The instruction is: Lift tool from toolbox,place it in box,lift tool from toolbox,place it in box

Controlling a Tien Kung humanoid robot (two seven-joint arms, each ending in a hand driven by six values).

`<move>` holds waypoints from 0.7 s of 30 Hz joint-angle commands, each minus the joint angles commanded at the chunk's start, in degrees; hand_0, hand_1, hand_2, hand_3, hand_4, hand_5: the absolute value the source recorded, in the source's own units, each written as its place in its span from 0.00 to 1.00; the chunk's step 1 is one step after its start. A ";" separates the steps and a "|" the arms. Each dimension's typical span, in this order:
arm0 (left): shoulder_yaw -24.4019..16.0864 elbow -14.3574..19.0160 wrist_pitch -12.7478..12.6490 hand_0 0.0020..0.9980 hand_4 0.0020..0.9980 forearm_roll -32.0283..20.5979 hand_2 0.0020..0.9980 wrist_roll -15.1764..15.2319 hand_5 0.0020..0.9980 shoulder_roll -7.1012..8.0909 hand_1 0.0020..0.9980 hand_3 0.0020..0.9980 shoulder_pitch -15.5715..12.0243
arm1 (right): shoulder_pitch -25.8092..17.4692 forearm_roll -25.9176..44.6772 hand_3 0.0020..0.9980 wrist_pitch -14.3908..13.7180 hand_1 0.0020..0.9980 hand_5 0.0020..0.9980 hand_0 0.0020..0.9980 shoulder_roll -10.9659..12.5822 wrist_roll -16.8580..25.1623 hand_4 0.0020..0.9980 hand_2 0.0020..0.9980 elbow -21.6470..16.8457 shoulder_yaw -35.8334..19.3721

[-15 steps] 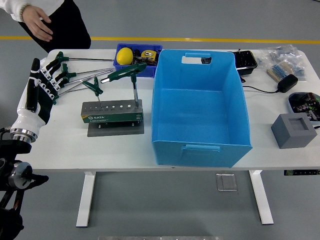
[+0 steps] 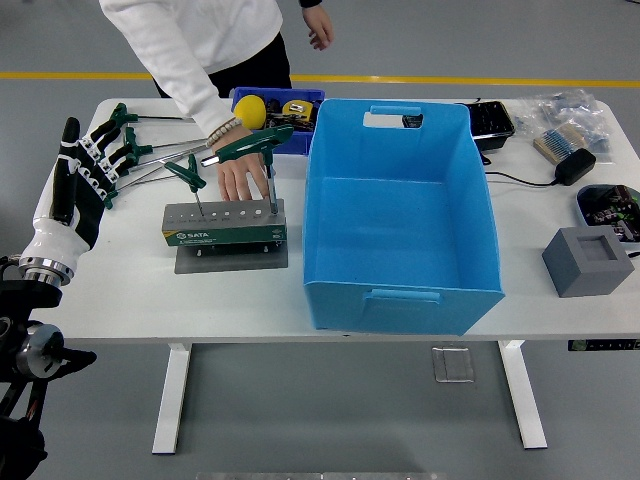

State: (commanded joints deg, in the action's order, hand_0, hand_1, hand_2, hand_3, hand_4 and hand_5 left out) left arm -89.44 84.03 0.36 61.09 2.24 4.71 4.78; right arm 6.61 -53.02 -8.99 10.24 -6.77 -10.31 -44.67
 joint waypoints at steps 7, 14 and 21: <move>-0.25 0.01 -0.05 0.87 1.00 0.26 0.95 -0.08 1.00 -0.02 0.89 0.88 0.09 | 0.13 0.02 0.59 -0.05 0.56 0.85 0.59 0.01 0.02 0.81 0.65 0.00 -0.04; -0.43 0.12 -0.07 0.86 1.00 0.64 0.95 -0.21 1.00 -0.07 0.89 0.88 0.08 | 0.18 -0.07 0.59 -0.11 0.56 0.85 0.59 -0.01 -0.03 0.81 0.65 0.00 -0.09; -0.33 0.38 -0.04 0.87 1.00 1.23 0.96 -0.19 1.00 0.03 0.89 0.89 0.09 | 0.11 -0.16 0.60 -0.13 0.56 0.85 0.59 -0.08 -0.07 0.81 0.66 0.00 -0.21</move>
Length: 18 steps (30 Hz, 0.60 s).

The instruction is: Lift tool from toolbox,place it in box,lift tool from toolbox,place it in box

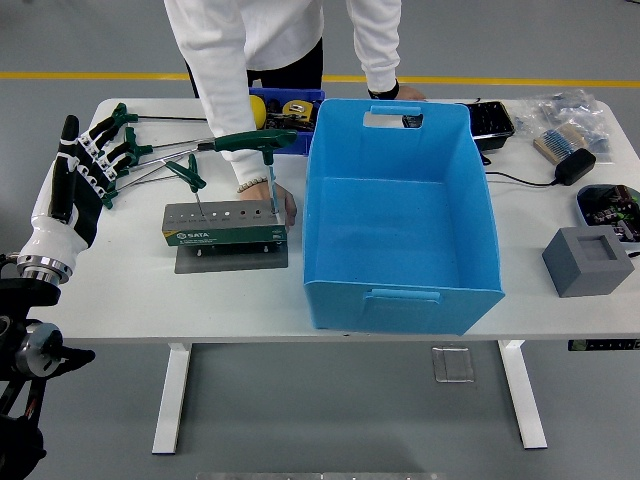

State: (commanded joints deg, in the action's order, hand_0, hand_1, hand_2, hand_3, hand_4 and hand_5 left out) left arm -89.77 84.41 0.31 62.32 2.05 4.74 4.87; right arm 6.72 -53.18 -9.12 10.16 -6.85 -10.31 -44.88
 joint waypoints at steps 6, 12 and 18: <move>0.48 1.29 -1.25 0.90 1.00 6.17 1.00 1.15 0.99 1.14 0.95 0.92 0.93 | -0.07 -0.05 0.60 -0.04 0.56 0.85 0.59 -0.08 -0.07 0.81 0.66 0.00 -0.09; 2.00 5.55 -3.49 0.97 1.00 20.82 1.00 1.86 0.88 3.53 1.00 0.97 4.85 | -0.06 -0.12 0.59 -0.03 0.56 0.85 0.59 -0.06 -0.13 0.81 0.66 0.00 0.02; 8.23 7.36 0.51 1.00 1.00 34.97 1.00 0.30 0.76 7.48 1.00 1.00 11.61 | -0.09 -0.36 0.59 0.07 0.56 0.85 0.59 0.04 -0.22 0.81 0.66 0.00 0.03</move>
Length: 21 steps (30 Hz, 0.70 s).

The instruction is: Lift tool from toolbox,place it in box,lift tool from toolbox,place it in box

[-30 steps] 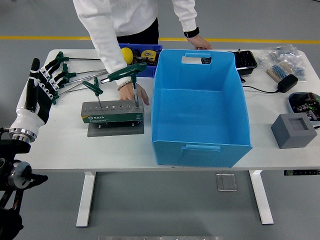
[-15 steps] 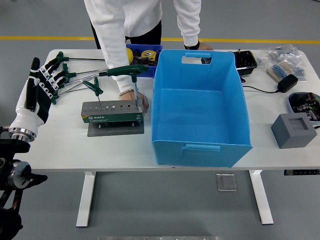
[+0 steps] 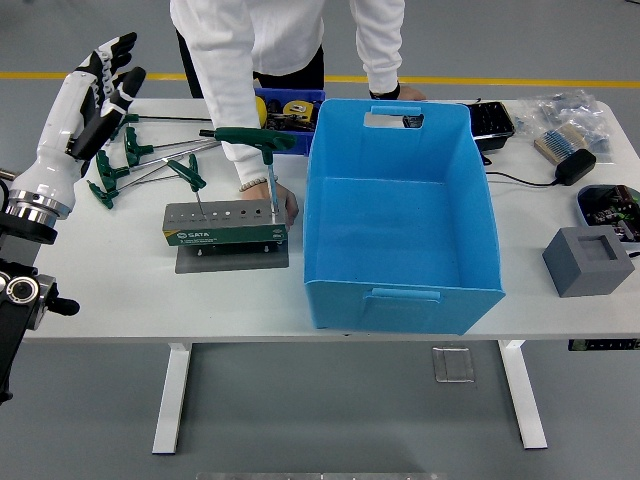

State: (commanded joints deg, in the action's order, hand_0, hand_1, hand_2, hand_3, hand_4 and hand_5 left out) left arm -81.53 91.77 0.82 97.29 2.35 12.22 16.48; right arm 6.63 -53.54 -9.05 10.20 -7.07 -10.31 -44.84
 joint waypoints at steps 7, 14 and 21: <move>12.04 -5.95 8.13 1.00 1.00 16.76 1.00 -4.58 0.71 2.37 1.00 1.00 11.20 | 0.23 -0.34 0.59 0.10 0.56 0.85 0.59 0.17 -0.16 0.81 0.66 0.00 0.07; 16.57 -14.04 8.97 1.00 1.00 32.71 1.00 -7.93 0.68 -0.47 1.00 1.00 16.59 | 0.79 0.31 0.59 0.07 0.56 0.85 0.59 0.48 0.05 0.81 0.66 0.00 0.19; 18.75 -20.51 6.58 0.98 1.00 32.71 1.00 -10.92 0.67 -3.44 1.00 1.00 20.10 | 1.17 0.24 0.59 0.24 0.56 0.85 0.59 0.75 0.00 0.81 0.66 0.00 0.66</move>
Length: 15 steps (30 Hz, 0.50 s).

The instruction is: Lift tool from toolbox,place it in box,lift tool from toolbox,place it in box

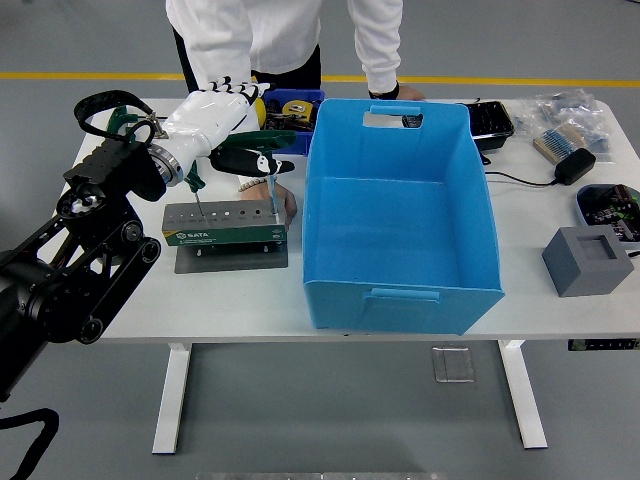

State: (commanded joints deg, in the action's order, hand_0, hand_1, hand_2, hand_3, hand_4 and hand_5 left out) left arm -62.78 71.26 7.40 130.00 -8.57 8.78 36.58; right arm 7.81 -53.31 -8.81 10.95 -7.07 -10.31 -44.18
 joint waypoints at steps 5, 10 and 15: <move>1.43 -2.90 -0.68 0.88 1.00 0.00 0.91 -2.34 0.68 -1.62 0.89 0.92 1.19 | 0.02 -0.26 0.60 0.13 0.56 0.85 0.59 0.17 0.00 0.81 0.66 0.00 0.12; 4.12 -5.35 -1.81 0.79 1.00 0.00 0.79 -4.51 0.69 -3.00 0.77 0.84 2.26 | 0.16 -0.55 0.60 0.15 0.56 0.85 0.59 0.35 0.02 0.81 0.66 0.00 0.20; 6.01 -6.92 -2.84 0.66 1.00 0.00 0.65 -5.35 0.69 -3.63 0.63 0.72 3.25 | 0.34 -0.67 0.60 0.05 0.56 0.84 0.59 0.48 0.07 0.81 0.66 0.00 0.02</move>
State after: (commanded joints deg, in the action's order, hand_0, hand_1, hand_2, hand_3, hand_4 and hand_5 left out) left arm -56.77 64.33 4.56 130.00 -13.92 5.15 39.83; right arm 8.14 -53.97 -8.76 11.43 -7.00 -10.31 -44.16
